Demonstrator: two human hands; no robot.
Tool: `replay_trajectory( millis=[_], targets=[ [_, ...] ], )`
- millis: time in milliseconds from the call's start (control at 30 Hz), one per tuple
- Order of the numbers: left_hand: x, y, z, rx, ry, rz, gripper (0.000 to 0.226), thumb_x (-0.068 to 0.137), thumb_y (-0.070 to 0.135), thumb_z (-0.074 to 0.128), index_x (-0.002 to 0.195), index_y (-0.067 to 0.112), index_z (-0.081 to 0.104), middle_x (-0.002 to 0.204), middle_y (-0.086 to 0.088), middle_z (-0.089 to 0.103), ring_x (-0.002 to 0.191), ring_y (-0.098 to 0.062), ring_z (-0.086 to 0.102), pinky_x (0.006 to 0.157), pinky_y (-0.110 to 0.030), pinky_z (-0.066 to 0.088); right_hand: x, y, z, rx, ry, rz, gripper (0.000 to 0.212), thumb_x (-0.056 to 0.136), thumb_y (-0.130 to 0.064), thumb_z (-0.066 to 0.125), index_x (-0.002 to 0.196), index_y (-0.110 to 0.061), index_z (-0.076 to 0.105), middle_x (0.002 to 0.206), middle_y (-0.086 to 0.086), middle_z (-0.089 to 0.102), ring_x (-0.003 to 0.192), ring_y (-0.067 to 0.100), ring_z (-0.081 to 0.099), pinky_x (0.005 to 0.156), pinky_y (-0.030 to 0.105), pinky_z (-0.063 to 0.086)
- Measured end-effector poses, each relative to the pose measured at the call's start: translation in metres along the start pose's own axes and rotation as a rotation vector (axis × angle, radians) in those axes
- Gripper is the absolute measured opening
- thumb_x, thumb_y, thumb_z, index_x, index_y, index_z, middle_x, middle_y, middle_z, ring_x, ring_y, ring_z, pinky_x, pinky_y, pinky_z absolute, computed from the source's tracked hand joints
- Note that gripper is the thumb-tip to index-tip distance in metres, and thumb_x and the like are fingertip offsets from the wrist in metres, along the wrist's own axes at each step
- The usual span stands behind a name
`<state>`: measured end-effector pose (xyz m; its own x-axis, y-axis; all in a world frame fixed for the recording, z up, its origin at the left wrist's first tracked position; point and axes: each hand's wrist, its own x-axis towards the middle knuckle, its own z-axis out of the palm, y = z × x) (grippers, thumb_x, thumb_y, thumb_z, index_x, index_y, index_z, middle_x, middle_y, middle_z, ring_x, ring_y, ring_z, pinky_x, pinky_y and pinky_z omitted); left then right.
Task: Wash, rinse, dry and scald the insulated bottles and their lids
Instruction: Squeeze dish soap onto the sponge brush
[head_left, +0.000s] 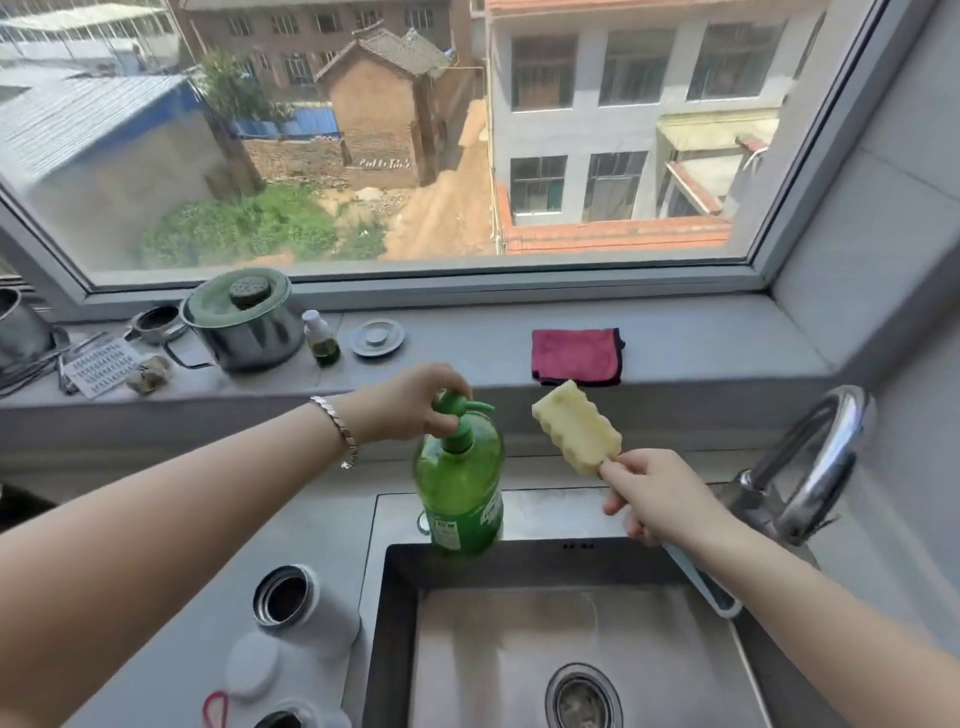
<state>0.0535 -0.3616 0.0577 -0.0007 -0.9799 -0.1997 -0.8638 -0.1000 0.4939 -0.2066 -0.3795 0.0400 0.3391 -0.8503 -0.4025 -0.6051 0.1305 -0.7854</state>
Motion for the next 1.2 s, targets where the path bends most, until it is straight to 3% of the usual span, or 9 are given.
replay_trajectory(
  millis=[167, 300, 367, 467, 600, 767, 1000, 1100, 1200],
  targets=[
    [0.012, -0.007, 0.009, 0.053, 0.031, 0.070, 0.032, 0.084, 0.006, 0.062, 0.115, 0.010, 0.061, 0.106, 0.001, 0.050, 0.074, -0.012, 0.048, 0.068, -0.020, 0.036, 0.001, 0.015, 0.018, 0.131, -0.037, 0.088, 0.021, 0.096, -0.023, 0.047, 0.088, -0.008, 0.058, 0.061, 0.002, 0.057, 0.033, 0.011, 0.042, 0.035, 0.016, 0.030],
    [0.025, -0.001, 0.019, 0.086, 0.113, 0.110, 0.032, 0.093, 0.011, 0.048, 0.123, 0.013, 0.059, 0.122, 0.000, 0.054, 0.102, -0.018, 0.048, 0.087, -0.022, 0.034, 0.001, 0.010, 0.029, 0.386, -0.072, 0.122, 0.019, 0.096, -0.017, 0.048, 0.087, -0.003, 0.057, 0.061, 0.007, 0.053, 0.035, 0.011, 0.041, 0.036, 0.019, 0.031],
    [0.031, 0.004, 0.028, -0.123, 0.164, 0.035, 0.033, 0.099, 0.015, 0.037, 0.122, 0.010, 0.060, 0.121, 0.000, 0.056, 0.112, -0.015, 0.047, 0.094, -0.020, 0.031, 0.004, 0.006, 0.035, 0.445, -0.074, 0.126, 0.019, 0.096, -0.017, 0.048, 0.085, -0.003, 0.057, 0.061, 0.008, 0.052, 0.035, 0.011, 0.042, 0.036, 0.019, 0.032],
    [0.040, 0.009, 0.042, -0.424, 0.258, -0.118, 0.035, 0.101, 0.022, 0.033, 0.122, 0.011, 0.058, 0.114, 0.000, 0.058, 0.104, -0.010, 0.048, 0.089, -0.019, 0.034, 0.009, 0.002, 0.052, 0.486, -0.081, 0.143, 0.020, 0.096, -0.016, 0.049, 0.082, -0.004, 0.056, 0.059, 0.007, 0.051, 0.034, 0.010, 0.042, 0.036, 0.018, 0.033],
    [0.044, 0.007, 0.049, -0.307, 0.263, -0.102, 0.034, 0.102, 0.025, 0.032, 0.117, 0.011, 0.059, 0.108, 0.000, 0.056, 0.101, -0.012, 0.047, 0.080, -0.019, 0.032, 0.016, -0.006, 0.073, 0.540, -0.059, 0.129, 0.023, 0.095, -0.016, 0.048, 0.076, -0.006, 0.056, 0.057, 0.005, 0.052, 0.034, 0.009, 0.043, 0.036, 0.019, 0.034],
    [0.043, -0.002, 0.058, -0.235, 0.312, -0.055, 0.036, 0.102, 0.027, 0.029, 0.116, 0.013, 0.059, 0.119, -0.006, 0.057, 0.113, -0.020, 0.050, 0.096, -0.031, 0.038, 0.022, -0.011, 0.081, 0.537, -0.022, 0.097, 0.025, 0.095, -0.014, 0.048, 0.074, -0.005, 0.057, 0.060, 0.006, 0.053, 0.032, 0.008, 0.045, 0.036, 0.018, 0.037],
    [0.042, -0.004, 0.065, -0.166, 0.302, -0.096, 0.037, 0.102, 0.032, 0.026, 0.113, 0.018, 0.059, 0.120, -0.002, 0.055, 0.108, -0.020, 0.053, 0.093, -0.040, 0.043, 0.019, -0.013, 0.079, 0.523, 0.001, 0.104, 0.022, 0.095, -0.014, 0.048, 0.077, -0.006, 0.058, 0.063, 0.007, 0.055, 0.033, 0.007, 0.046, 0.037, 0.018, 0.039],
    [0.043, -0.004, 0.064, -0.162, 0.279, -0.113, 0.037, 0.102, 0.031, 0.026, 0.113, 0.017, 0.059, 0.119, -0.004, 0.057, 0.109, -0.021, 0.053, 0.094, -0.039, 0.042, 0.018, -0.012, 0.078, 0.521, 0.003, 0.102, 0.023, 0.095, -0.013, 0.048, 0.076, -0.006, 0.059, 0.062, 0.007, 0.055, 0.033, 0.007, 0.046, 0.037, 0.018, 0.038],
    [0.043, -0.002, 0.053, -0.217, 0.215, -0.122, 0.036, 0.102, 0.027, 0.028, 0.118, 0.014, 0.058, 0.121, -0.005, 0.059, 0.114, -0.021, 0.051, 0.092, -0.027, 0.038, 0.016, -0.011, 0.076, 0.501, 0.015, 0.099, 0.023, 0.095, -0.013, 0.048, 0.075, -0.007, 0.059, 0.060, 0.006, 0.055, 0.034, 0.008, 0.046, 0.037, 0.019, 0.037]
  ],
)
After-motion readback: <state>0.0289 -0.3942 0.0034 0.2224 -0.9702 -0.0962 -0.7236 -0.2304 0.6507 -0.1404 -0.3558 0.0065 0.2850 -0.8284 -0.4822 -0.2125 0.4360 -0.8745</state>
